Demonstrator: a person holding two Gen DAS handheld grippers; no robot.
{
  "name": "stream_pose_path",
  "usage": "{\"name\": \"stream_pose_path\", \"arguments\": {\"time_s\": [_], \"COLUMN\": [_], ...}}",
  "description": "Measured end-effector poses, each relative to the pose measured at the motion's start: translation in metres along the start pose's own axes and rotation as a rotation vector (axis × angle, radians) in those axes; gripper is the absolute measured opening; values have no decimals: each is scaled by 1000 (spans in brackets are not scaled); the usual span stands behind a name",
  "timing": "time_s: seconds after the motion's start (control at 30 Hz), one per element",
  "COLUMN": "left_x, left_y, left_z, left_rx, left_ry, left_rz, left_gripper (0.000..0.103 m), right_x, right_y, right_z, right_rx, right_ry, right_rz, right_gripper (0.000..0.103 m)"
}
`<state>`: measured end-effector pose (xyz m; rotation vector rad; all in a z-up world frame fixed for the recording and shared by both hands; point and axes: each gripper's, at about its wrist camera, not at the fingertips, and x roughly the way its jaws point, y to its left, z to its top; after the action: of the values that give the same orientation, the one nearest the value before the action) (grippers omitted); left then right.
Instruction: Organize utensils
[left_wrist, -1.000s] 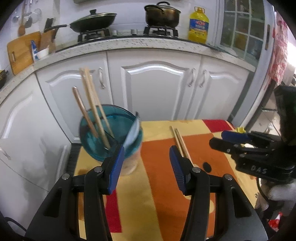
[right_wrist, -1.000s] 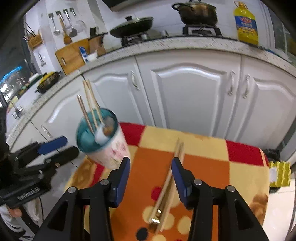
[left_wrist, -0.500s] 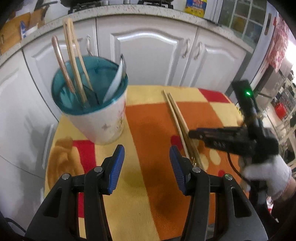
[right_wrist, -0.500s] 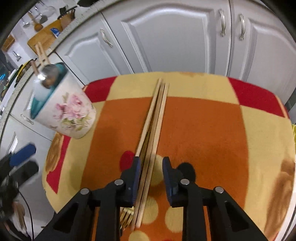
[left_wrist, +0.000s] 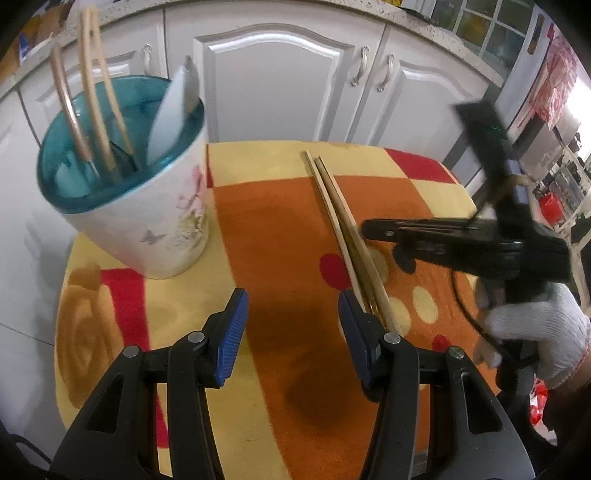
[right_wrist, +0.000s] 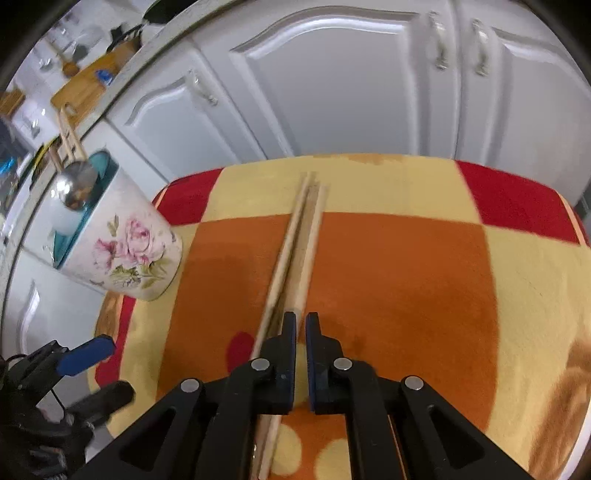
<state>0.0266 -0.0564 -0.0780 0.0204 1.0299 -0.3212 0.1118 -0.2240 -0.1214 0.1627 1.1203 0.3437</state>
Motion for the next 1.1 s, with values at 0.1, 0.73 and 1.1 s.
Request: {"name": "stream_pose_path", "arguments": {"time_s": [0.1,0.73,1.1], "left_x": [2,47,78], "left_y": [-1,-12,-25], "left_z": [-1,20,34], "left_rx": [10,-37,-19], "left_ry": [6,80,148], "left_rz": [1,-117,-112], "left_gripper": [50,49,20], "right_x": [10,-13,-14], "right_y": [2,-41,-47], "right_z": [4,-14,-14], "right_rx": [-17,75,109], "right_ry": [14,14,34], "right_rz": [-37,-104,-30], "right_gripper": [2,5,27]}}
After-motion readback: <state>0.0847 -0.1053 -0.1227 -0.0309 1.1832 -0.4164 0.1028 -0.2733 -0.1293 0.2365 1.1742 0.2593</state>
